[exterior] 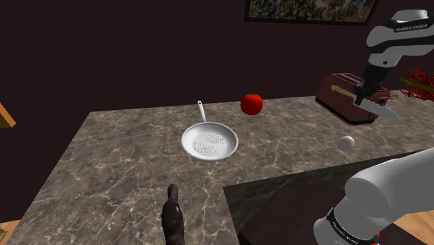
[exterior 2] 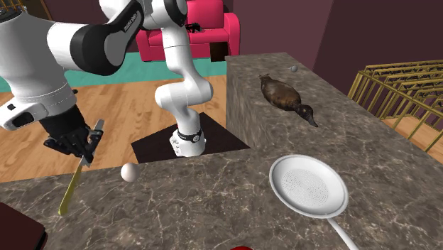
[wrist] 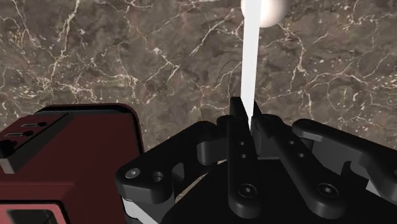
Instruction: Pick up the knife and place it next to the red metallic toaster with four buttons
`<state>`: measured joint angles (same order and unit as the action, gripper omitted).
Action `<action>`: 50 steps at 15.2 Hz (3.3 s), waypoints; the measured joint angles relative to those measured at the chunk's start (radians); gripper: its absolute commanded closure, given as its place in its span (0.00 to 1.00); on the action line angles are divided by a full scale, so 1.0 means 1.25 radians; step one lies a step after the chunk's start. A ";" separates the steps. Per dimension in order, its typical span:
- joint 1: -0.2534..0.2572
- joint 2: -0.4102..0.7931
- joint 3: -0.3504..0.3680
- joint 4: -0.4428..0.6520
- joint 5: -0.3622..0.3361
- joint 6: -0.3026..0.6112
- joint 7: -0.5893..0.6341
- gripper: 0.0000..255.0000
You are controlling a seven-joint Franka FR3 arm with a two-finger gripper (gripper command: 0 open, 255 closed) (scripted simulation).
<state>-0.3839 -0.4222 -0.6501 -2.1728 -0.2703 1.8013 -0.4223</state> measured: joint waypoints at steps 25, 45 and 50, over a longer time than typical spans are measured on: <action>0.009 0.093 -0.077 -0.198 0.004 0.285 -0.016 1.00; 0.026 0.170 -0.115 -0.247 0.039 0.403 -0.048 0.00; 0.017 0.121 -0.091 -0.222 0.014 0.336 -0.024 0.00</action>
<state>-0.3631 -0.2712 -0.7645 -2.4503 -0.2524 2.2213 -0.4525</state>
